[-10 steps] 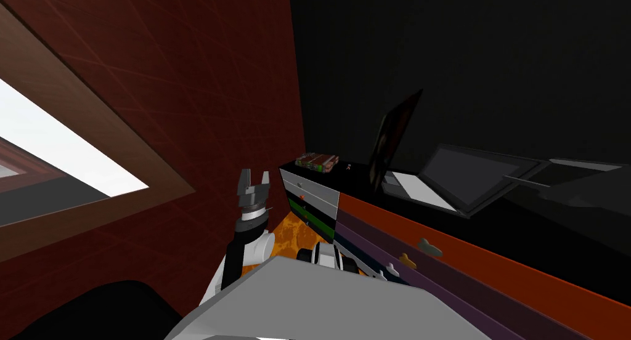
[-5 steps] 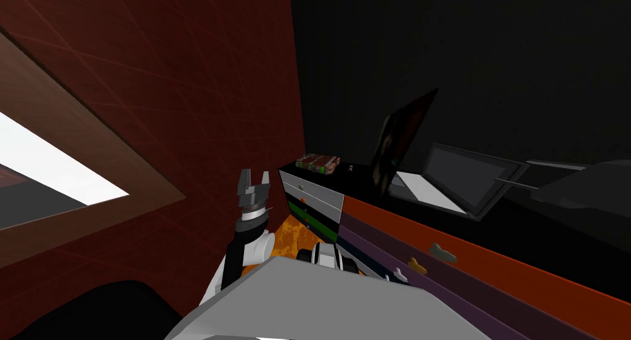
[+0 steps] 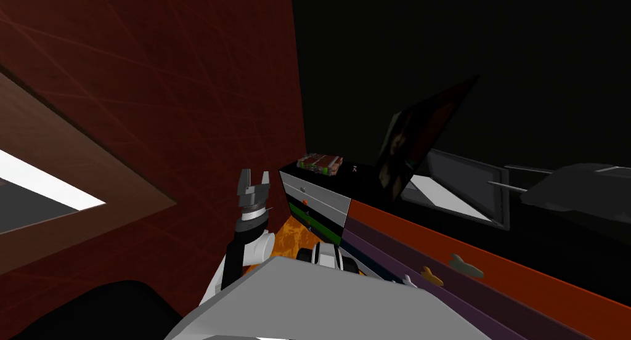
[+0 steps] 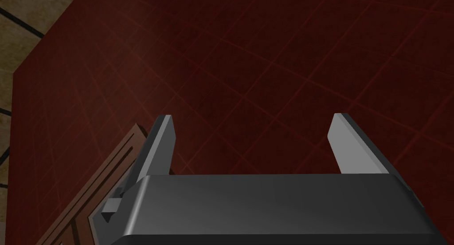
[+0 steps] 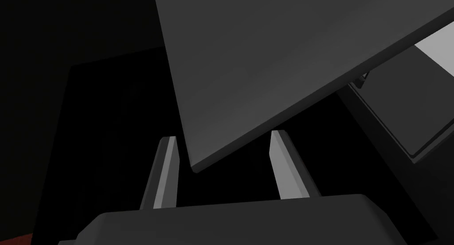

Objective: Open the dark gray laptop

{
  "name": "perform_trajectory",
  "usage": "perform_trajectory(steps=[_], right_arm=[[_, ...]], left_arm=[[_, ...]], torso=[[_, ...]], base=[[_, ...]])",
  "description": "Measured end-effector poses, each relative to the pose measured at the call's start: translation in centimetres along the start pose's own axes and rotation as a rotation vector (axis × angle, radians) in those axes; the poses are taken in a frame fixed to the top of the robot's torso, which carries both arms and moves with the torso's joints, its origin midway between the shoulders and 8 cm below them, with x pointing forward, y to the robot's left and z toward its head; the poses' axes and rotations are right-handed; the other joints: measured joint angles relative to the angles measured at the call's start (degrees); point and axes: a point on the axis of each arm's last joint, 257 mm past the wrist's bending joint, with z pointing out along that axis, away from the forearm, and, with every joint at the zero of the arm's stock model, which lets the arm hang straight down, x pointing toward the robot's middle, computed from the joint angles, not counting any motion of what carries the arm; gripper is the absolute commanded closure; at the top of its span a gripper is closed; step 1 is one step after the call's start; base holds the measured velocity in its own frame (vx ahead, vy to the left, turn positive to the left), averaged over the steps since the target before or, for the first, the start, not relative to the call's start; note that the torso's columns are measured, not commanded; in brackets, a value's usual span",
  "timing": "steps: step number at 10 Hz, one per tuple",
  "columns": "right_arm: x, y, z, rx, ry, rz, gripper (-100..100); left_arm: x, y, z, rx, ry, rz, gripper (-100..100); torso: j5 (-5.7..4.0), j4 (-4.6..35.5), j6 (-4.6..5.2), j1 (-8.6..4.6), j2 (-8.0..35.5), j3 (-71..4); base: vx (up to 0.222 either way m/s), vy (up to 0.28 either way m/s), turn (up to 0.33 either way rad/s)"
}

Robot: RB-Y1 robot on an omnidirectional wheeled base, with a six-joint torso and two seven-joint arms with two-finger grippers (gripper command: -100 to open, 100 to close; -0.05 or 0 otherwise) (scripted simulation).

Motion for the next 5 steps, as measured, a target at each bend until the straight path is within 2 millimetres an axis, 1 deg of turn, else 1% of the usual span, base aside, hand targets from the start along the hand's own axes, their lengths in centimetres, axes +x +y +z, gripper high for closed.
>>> perform_trajectory(steps=[2, 5], right_arm=[[-0.2, 1.5, 0.1, -0.031, 0.013, -0.093, 100], [-0.3, 3.3, 0.0, -0.076, 0.024, -0.221, 100]], left_arm=[[0.0, 0.0, 0.0, 0.0, 0.0, 0.0, 0], [0.0, 0.0, 0.0, 0.0, 0.0, 0.0, 0]], torso=[[-0.01, 0.0, -0.07, -0.11, 0.1, 0.0], [0.11, 0.2, -0.01, -0.04, 0.3, 0.1]], base=[[0.068, 0.079, -0.038], [0.028, 0.05, -0.071]])
